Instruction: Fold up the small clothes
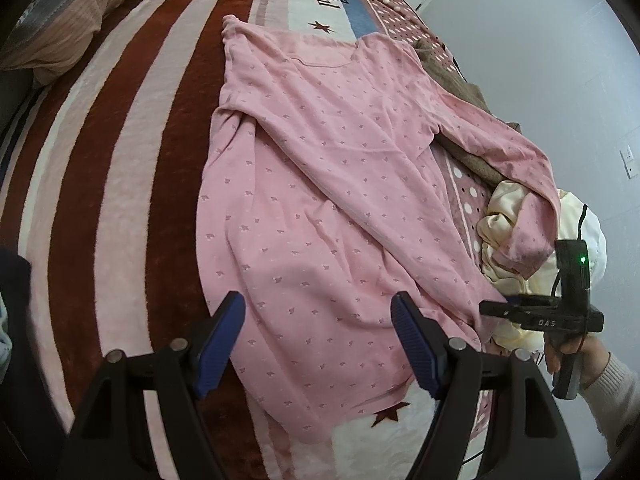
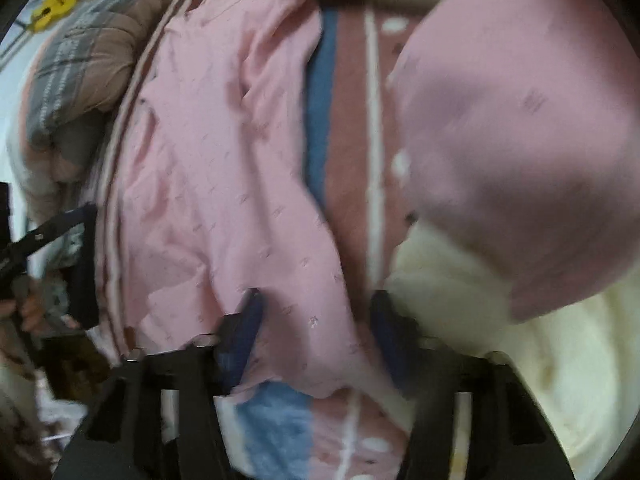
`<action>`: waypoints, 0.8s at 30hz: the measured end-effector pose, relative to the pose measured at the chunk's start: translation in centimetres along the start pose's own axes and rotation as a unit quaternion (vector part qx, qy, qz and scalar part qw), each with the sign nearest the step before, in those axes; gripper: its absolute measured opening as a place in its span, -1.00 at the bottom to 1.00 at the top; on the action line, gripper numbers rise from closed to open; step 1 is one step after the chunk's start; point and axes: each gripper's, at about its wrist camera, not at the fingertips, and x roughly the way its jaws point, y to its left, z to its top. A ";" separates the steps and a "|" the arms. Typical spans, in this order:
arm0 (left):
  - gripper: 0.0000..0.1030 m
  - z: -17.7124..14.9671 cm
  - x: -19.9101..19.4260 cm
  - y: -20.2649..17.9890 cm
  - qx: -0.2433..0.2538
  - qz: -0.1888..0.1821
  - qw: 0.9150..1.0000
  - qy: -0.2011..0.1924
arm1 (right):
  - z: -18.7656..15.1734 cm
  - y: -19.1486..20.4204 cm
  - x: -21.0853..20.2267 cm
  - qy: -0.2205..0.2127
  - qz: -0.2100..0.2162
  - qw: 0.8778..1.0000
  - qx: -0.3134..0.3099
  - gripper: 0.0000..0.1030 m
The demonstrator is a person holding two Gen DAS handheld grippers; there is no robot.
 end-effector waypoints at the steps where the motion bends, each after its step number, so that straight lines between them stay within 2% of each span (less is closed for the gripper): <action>1: 0.39 0.0 0.0 0.0 -0.001 -0.001 1.000 0.000 | -0.3 0.2 0.0 0.003 0.003 1.000 -0.008 -1.00; 4: 0.39 0.1 0.1 -0.1 -0.004 -0.001 1.000 0.000 | -1.7 1.1 -1.7 -0.030 -0.034 0.999 -0.027 -1.00; 7: 0.39 0.2 0.1 -0.2 -0.005 -0.002 1.000 -0.001 | -3.0 1.2 -4.6 -0.079 -0.045 0.996 0.004 -1.00; 9: 0.39 0.3 0.1 -0.4 -0.005 -0.004 1.000 -0.003 | -3.7 1.1 -5.5 -0.094 -0.060 0.994 0.013 -1.00; 13: 0.39 0.5 0.1 -0.7 -0.001 -0.004 1.000 -0.002 | -3.6 -0.4 -4.4 -0.080 -0.068 0.994 0.037 -0.96; 15: 0.39 0.6 0.0 -1.0 0.003 -0.003 1.000 -0.003 | -3.2 -0.4 -3.8 -0.063 -0.084 0.994 0.040 -0.85; 16: 0.39 0.6 -0.1 -1.1 0.006 -0.003 1.000 -0.004 | -3.0 -0.1 -4.2 -0.069 -0.090 0.993 0.034 -0.80; 18: 0.39 0.7 -0.3 -1.3 0.007 -0.002 1.000 -0.005 | -2.9 1.0 -5.9 -0.097 -0.114 0.989 0.011 -0.39; 21: 0.39 0.9 -0.7 -1.6 0.006 -0.003 1.000 -0.009 | -2.8 2.2 -9.4 -0.148 -0.149 0.977 -0.022 0.00; 22: 0.39 1.0 -0.9 -1.7 0.006 -0.004 1.000 -0.012 | -2.5 2.4 -10.5 -0.164 -0.163 0.972 -0.028 0.02; 24: 0.39 1.2 -1.3 -1.9 0.005 -0.008 1.000 -0.018 | -1.7 1.7 -11.4 -0.171 -0.174 0.969 -0.026 0.02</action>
